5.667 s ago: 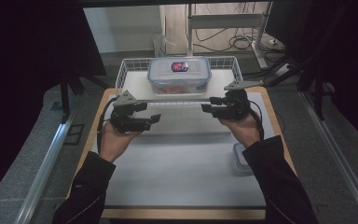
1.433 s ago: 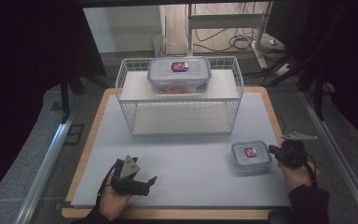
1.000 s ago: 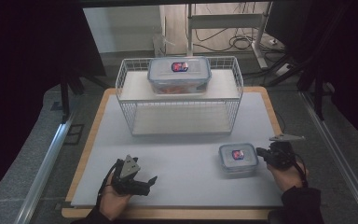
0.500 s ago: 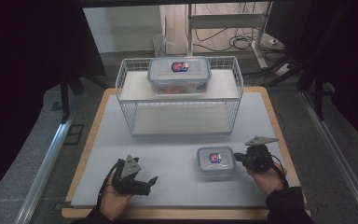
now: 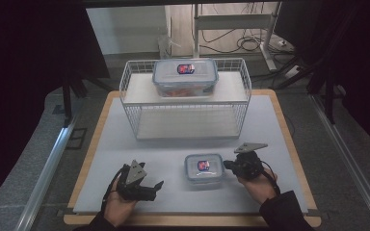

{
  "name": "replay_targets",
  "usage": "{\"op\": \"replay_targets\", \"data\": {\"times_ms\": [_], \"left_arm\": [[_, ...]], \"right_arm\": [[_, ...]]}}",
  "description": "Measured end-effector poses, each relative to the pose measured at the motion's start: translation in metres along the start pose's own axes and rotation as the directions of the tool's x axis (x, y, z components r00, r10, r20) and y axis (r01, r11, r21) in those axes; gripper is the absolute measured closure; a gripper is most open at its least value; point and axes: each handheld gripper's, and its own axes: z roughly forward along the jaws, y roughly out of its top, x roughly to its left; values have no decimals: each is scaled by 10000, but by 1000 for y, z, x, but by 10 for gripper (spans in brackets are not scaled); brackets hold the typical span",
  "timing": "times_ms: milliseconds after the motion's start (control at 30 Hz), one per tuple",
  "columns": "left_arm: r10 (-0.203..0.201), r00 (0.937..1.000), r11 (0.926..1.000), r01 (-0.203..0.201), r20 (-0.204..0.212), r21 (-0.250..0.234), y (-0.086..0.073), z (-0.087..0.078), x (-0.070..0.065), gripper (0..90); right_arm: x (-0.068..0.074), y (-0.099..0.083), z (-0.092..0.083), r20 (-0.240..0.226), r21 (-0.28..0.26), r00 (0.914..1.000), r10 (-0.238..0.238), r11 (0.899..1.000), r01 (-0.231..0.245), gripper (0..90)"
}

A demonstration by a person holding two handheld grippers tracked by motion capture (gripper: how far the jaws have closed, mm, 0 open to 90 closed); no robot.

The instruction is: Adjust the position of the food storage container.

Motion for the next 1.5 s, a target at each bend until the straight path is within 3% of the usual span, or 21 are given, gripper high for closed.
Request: {"op": "replay_targets", "data": {"times_ms": [233,467,667,767,933,1200,1333,1500], "left_arm": [[-169,9998,9998,168,121,71,0,0,3,89],[-94,9998,9998,91,161,197,0,0,3,106],[-131,9997,9998,129,206,135,-2,-2,7,106],[-267,9988,9994,256,420,253,-3,0,12,80],[-47,9985,9993,27,553,367,-4,2,11,59],[-395,9955,9980,351,858,527,-7,6,13,50],[-379,9959,9971,322,819,693,-8,8,14,50],[-558,9950,9964,502,829,690,-9,8,16,49]], "right_arm": [[18,5,11,-385,-29,9987,-344,9994,343,899],[38,5,18,-719,130,9949,-709,9973,720,898],[35,3,14,-528,212,9941,-947,9952,960,860],[29,2,9,-317,59,9937,-1072,9942,1074,785],[23,-2,1,26,-22,9879,-1549,9879,1549,578],[11,-10,3,-508,-219,9869,-1533,9881,1523,273],[1,-14,8,-697,-310,9906,-1180,9928,1161,150],[-4,-17,11,-716,-183,9924,-1002,9949,991,108]]}}
